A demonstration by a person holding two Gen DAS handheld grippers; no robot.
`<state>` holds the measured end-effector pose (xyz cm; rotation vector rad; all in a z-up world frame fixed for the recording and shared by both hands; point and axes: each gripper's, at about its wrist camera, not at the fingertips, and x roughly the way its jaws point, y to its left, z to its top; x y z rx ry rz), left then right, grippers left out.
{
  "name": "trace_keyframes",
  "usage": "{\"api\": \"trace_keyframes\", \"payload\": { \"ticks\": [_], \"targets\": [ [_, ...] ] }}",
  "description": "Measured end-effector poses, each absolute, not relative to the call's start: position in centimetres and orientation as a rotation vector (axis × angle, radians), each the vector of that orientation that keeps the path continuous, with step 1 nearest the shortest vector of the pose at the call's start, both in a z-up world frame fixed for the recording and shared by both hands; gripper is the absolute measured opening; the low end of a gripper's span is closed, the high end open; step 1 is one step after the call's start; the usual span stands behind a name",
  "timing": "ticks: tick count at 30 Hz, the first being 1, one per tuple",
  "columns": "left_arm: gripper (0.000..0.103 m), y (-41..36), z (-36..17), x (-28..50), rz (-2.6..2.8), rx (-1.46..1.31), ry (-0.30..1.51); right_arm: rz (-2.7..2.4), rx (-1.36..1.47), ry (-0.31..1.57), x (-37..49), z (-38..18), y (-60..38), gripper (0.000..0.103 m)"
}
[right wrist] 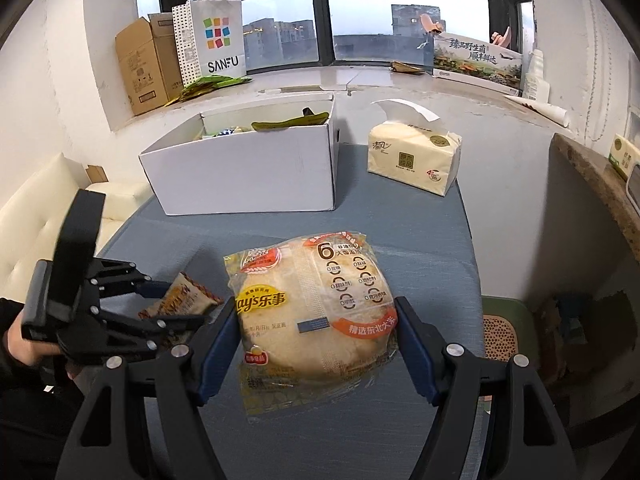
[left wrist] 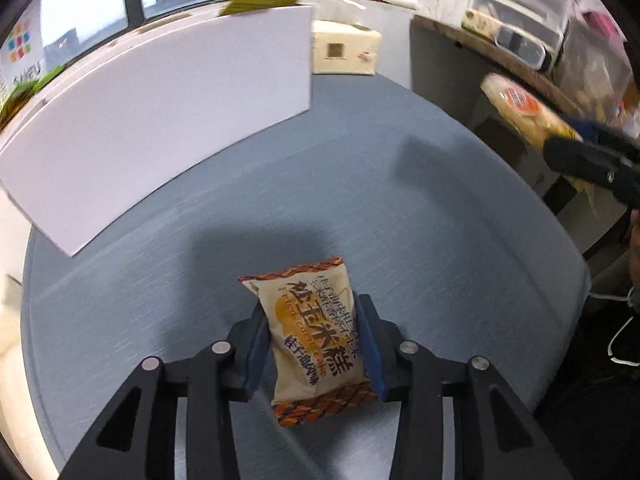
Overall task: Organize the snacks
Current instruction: 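Lift the bread bag with the right gripper while the left gripper grasps the orange-bordered rice-cake bag, then drop the bread bag and rice-cake bag into the white box with both grippers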
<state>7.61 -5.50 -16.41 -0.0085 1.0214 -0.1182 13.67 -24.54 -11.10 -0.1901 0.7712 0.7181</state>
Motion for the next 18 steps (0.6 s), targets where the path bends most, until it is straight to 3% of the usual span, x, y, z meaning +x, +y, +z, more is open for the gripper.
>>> {"api": "trace_keyframes", "payload": {
  "ticks": [11,18],
  "targets": [
    [0.045,0.7,-9.0,2.9,-0.091,-0.134,0.772,0.764,-0.152,0.759,13.9,-10.3,-23.1,0.078],
    [0.045,6.1,-2.7,4.2,-0.052,-0.246,0.58,0.838,0.044,0.753,16.6,-8.6,-20.8,0.078]
  ]
}}
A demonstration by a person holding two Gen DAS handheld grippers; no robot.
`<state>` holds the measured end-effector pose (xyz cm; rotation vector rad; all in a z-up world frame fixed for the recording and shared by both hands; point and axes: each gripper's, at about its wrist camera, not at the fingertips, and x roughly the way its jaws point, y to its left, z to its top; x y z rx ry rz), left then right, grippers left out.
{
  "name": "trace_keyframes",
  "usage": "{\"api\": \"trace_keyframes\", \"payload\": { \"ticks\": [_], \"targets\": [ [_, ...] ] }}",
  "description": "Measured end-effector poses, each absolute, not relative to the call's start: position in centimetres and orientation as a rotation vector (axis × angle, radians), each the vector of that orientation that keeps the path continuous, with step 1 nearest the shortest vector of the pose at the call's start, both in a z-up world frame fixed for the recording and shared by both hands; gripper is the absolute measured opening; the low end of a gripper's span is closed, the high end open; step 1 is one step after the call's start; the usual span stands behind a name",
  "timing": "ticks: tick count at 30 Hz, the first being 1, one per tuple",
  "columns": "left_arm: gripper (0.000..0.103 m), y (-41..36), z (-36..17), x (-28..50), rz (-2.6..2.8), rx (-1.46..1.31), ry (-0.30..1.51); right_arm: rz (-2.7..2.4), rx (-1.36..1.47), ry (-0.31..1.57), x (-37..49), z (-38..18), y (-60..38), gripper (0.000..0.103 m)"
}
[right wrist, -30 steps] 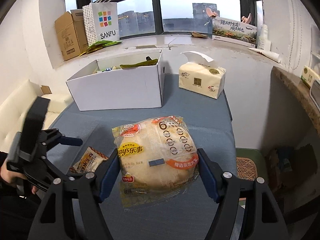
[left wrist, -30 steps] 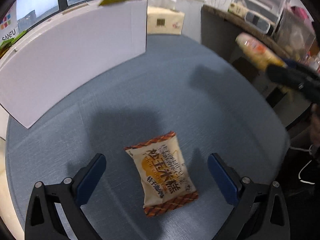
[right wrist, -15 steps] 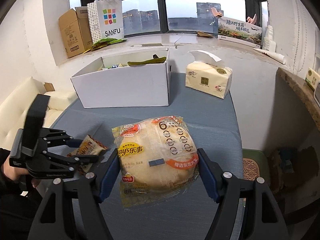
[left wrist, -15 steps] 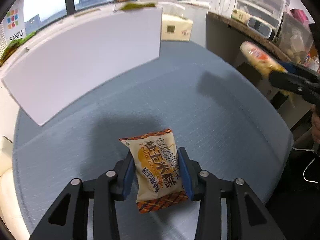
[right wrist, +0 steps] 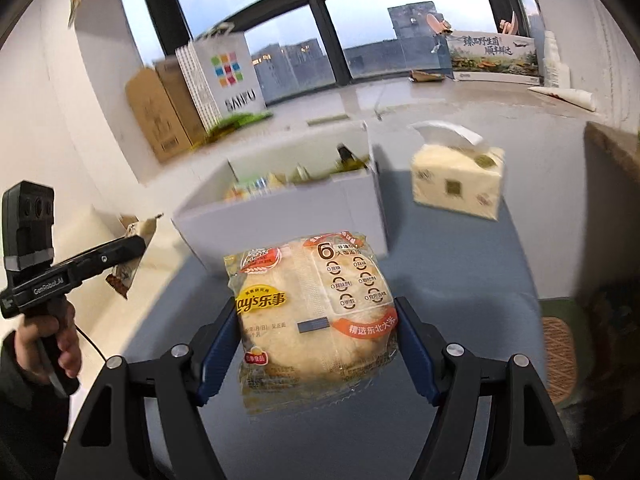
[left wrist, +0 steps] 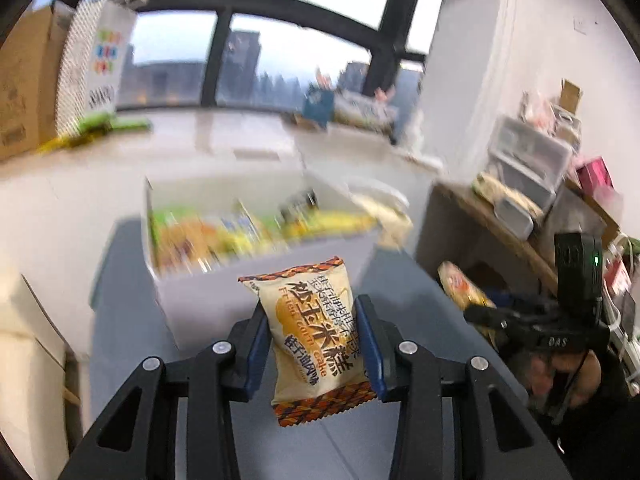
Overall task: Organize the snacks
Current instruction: 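Drop the bread bag and rice-cake bag into the white box with both grippers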
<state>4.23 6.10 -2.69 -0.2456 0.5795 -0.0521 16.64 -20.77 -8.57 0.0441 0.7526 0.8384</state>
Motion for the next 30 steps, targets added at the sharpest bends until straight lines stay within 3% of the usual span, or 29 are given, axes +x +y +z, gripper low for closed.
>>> {"api": "trace_keyframes", "payload": {
  "ticks": [8,16,17,19,20,21,22,30],
  "targets": [
    [0.045,11.8,1.2,9.9,0.01,-0.307,0.461,0.9,0.111,0.682,21.9,-3.7,-15.5,0.078],
    [0.046,13.9,-0.1,16.7,0.043,-0.296,0.522,0.871,0.086,0.72,28.6,-2.5,-9.3,0.078],
    [0.049,14.1,-0.4,17.5,0.061,-0.295,0.529,0.858,0.075,0.712,29.3,-2.4,-8.7,0.078],
    [0.077,14.3,-0.9,18.4,0.084,-0.284,0.564,0.839,0.055,0.726,30.7,-2.4,-7.3,0.082],
    [0.103,14.6,-1.3,18.8,0.099,-0.29,0.577,0.829,0.05,0.748,31.5,-2.4,-6.6,0.091],
    [0.103,14.8,-1.4,18.8,0.107,-0.296,0.576,0.814,0.049,0.76,32.1,-2.4,-6.2,0.101],
    [0.103,15.0,-1.7,18.8,0.11,-0.309,0.577,0.794,0.042,0.762,32.5,-2.4,-5.9,0.103],
    [0.103,14.6,-1.7,17.1,0.138,-0.276,0.572,0.756,-0.008,0.679,31.3,-1.6,-6.4,0.103]
  ]
}}
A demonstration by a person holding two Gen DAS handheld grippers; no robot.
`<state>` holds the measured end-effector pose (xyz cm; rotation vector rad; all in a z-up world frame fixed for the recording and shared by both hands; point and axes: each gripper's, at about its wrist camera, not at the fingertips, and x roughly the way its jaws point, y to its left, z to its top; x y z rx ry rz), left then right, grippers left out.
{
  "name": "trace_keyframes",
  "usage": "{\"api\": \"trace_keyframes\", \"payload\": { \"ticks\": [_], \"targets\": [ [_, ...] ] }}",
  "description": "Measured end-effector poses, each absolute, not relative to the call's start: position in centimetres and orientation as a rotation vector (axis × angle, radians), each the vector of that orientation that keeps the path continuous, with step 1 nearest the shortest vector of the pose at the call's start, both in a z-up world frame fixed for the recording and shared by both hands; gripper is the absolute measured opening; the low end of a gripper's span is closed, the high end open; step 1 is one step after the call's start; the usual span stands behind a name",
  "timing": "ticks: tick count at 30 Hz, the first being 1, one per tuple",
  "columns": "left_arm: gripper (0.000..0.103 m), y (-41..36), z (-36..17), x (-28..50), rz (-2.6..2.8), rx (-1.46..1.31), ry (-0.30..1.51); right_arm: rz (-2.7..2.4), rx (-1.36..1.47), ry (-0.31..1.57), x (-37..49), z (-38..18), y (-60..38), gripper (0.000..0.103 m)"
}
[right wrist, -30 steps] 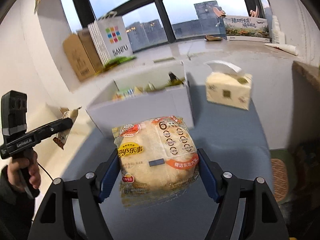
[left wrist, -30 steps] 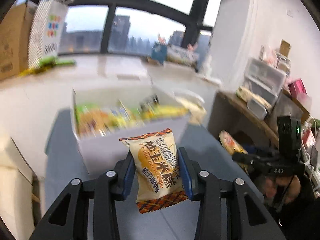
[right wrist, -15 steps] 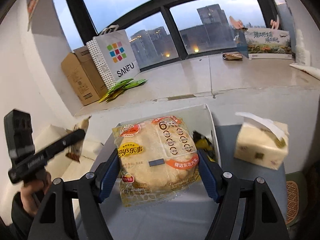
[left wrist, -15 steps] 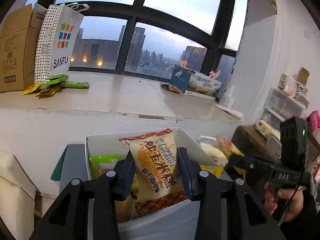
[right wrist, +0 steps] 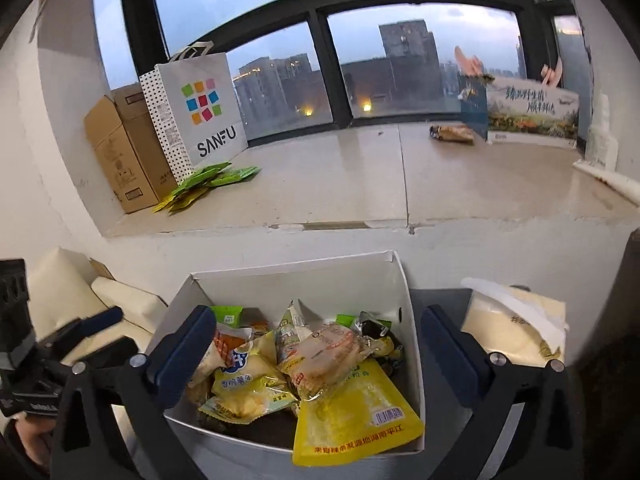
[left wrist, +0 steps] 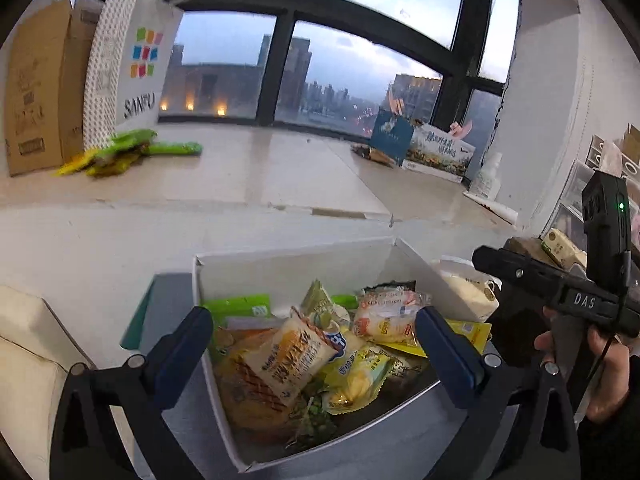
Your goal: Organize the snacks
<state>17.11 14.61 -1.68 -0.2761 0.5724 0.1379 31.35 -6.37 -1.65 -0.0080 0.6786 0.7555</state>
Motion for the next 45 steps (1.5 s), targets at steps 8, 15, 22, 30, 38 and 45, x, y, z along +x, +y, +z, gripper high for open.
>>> {"api": "trace_keyframes", "payload": {
  "ticks": [8,15,22,30,38,45],
  "targets": [
    [0.103,11.1,3.6,11.4,0.212,-0.136,0.401,0.782,-0.054,0.541,26.3,1.7,-7.9,0.103],
    [0.103,10.3,6.0,7.2,0.208,-0.203,0.344,0.808,-0.093,0.42,20.2,5.1,-10.6,0.103],
    [0.103,7.2,5.6,3.4,0.3,-0.158,0.388,0.831,-0.068,0.439,15.8,4.9,-13.9,0.103],
    [0.103,3.4,3.2,0.0,0.234,-0.168,0.494,0.83,-0.046,0.564,11.5,1.2,-16.0,0.103],
    [0.103,2.3,2.6,-1.1,0.249,-0.147,0.524,0.795,-0.035,0.554,10.9,1.5,-17.3,0.103],
    [0.103,2.2,2.9,-0.8,0.221,-0.161,0.526,0.803,-0.063,0.545,10.4,1.6,-16.9,0.103]
  ]
}}
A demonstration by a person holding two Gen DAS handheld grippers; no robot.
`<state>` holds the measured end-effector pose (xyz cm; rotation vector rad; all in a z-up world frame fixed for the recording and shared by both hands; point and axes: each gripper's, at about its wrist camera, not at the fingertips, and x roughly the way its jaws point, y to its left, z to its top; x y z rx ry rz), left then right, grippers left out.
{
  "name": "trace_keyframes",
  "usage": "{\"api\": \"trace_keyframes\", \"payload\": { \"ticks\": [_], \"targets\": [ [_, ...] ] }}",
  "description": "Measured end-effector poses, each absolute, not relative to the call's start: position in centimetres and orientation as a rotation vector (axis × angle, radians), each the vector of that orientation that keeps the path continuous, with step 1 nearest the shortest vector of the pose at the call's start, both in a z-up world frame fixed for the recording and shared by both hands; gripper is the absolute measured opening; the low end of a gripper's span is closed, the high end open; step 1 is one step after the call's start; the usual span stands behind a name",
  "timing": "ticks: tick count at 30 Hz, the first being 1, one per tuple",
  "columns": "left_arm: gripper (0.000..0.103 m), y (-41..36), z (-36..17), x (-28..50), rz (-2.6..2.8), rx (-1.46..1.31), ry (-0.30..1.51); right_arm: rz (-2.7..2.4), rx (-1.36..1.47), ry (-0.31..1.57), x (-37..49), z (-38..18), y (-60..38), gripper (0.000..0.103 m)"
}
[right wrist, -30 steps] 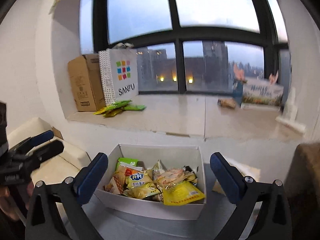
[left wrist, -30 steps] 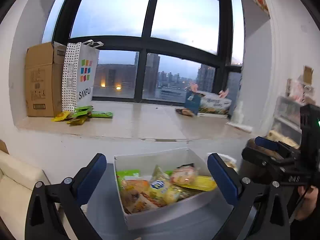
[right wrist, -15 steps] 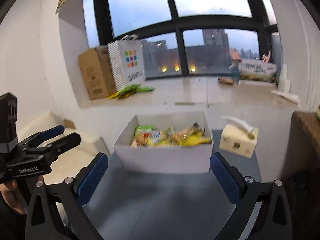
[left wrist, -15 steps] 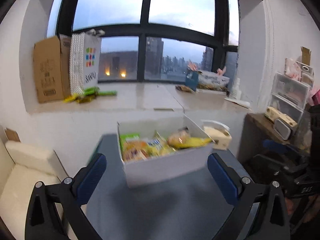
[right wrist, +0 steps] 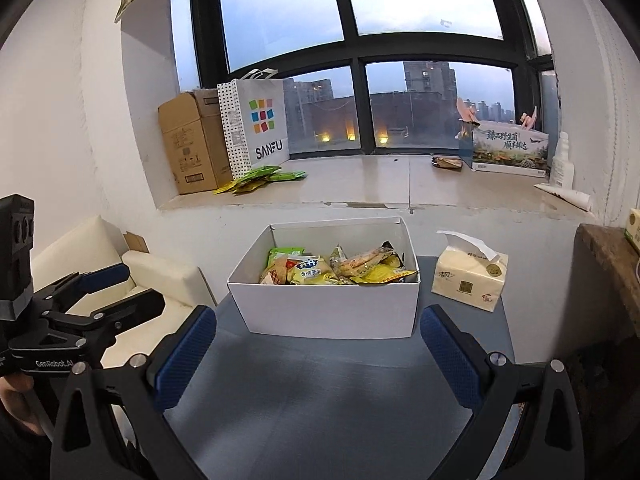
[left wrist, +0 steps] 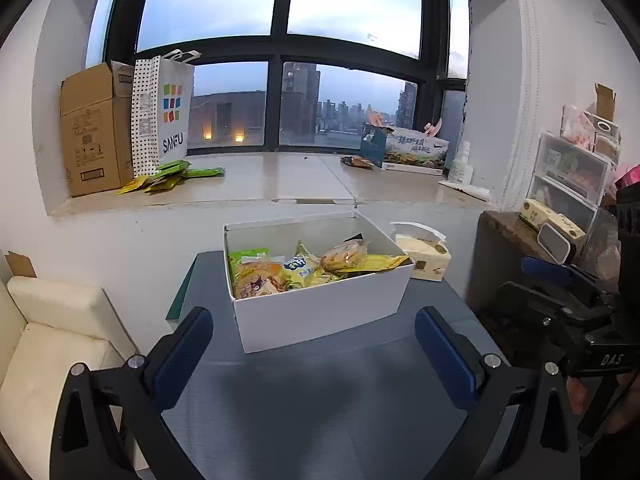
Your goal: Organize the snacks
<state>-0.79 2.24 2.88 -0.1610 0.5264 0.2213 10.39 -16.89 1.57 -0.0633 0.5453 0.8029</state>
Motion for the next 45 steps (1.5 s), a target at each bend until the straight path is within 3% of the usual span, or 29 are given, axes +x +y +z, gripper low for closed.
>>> {"api": "trace_keyframes", "payload": {
  "ticks": [45],
  "targets": [
    [0.103,1.94,2.7,-0.21,0.187,-0.165,0.549,0.797,-0.054,0.552,10.58,1.63,-17.37,0.103]
  ]
}}
